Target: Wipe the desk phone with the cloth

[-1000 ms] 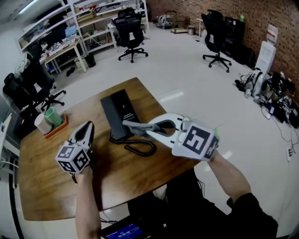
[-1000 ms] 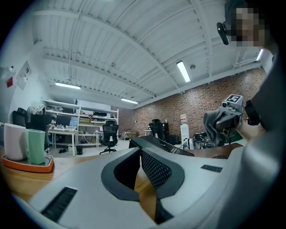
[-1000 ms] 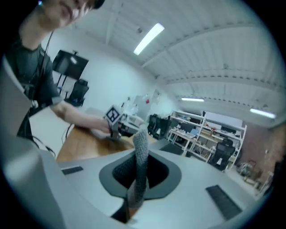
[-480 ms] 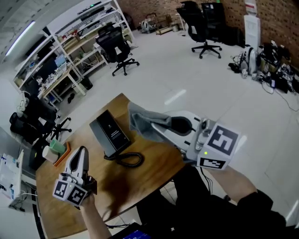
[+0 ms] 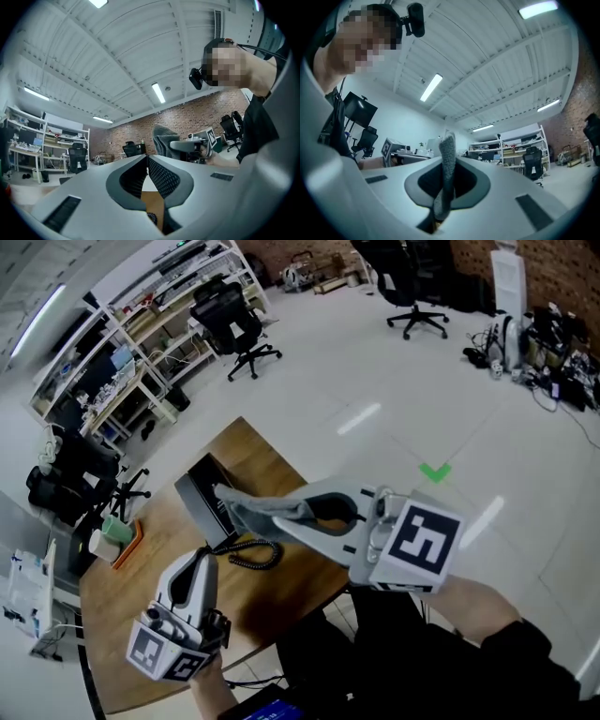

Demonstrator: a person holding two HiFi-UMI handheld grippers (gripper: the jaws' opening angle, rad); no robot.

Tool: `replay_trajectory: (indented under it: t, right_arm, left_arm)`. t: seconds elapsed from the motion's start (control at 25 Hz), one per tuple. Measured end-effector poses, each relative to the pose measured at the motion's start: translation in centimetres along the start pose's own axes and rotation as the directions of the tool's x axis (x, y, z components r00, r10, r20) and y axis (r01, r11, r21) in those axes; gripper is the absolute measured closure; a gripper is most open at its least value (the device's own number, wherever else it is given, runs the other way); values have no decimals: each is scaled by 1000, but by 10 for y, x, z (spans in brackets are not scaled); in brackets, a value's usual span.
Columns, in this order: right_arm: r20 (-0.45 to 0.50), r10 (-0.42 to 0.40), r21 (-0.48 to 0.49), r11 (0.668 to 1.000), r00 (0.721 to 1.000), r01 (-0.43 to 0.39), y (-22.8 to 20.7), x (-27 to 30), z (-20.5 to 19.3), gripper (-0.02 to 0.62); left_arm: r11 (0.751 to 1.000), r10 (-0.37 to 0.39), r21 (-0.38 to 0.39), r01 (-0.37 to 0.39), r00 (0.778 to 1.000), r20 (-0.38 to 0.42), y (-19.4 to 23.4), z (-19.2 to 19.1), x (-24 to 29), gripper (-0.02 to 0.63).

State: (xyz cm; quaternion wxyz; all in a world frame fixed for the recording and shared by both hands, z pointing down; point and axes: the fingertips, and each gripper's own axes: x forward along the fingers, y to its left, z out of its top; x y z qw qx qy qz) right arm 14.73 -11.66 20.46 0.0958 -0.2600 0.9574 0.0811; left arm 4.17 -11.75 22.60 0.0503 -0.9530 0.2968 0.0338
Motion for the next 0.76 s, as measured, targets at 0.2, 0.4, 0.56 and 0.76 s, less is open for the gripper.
replay_trajectory:
  t: [0.2,0.4,0.56,0.76]
  right_arm:
    - [-17,39,3,999,999,-39,6,7,-7,572]
    - [-23,58,3,998,998,-58,7,6,-5,572]
    - [-17,72,-14,997,997,-72,14,6,-1,572]
    - [-14,81,-30,996,997,-82,18,4,7,572]
  left_arm:
    - [990,-136,49,135,991,15,-27,7,5,606]
    - [970,-241,56,237,966,91,-53,28,16,604]
    - [966,-260,36,258,956,139,-59,38,16,604]
    - [955,-296,43,293,937,186,-71,54,15,603]
